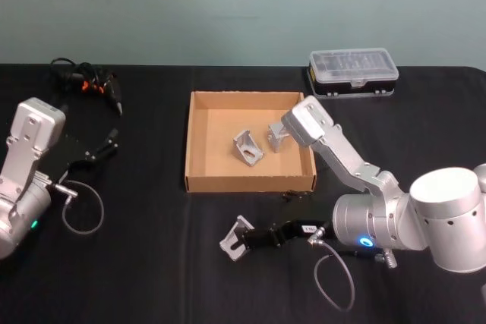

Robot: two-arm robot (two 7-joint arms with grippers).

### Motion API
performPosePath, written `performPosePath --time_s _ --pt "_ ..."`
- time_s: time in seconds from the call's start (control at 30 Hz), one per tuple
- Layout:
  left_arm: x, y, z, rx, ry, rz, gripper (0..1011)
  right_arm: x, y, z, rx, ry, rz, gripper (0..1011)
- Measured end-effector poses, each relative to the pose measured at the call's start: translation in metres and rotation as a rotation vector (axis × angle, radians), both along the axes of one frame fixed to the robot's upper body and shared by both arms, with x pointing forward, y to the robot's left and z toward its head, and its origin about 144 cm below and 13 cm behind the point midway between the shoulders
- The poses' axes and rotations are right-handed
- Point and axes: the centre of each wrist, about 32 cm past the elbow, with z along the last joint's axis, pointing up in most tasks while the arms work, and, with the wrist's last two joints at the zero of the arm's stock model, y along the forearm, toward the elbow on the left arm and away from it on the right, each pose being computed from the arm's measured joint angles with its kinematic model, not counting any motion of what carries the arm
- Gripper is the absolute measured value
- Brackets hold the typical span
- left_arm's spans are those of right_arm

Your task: Use one hand to pick up the angle iron from the table and place it into the box.

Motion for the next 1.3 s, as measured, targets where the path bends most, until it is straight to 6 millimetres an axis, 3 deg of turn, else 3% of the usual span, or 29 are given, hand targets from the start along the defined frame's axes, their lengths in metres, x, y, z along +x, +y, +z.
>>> performPosePath --time_s 0.73,1.17,1.3 --pt "0.0 0.0 0.0 0.0 0.0 0.0 1011 0.019 0.033 -0.012 -0.051 0.017 -0.016 1000" --pt "0.0 0.0 0.0 0.0 0.0 0.0 1011 0.02 0.035 -0.016 -0.055 0.027 -0.024 1000" --pt "0.0 0.0 0.0 0.0 0.0 0.0 1011 0.02 0.035 -0.016 -0.054 0.026 -0.024 929"
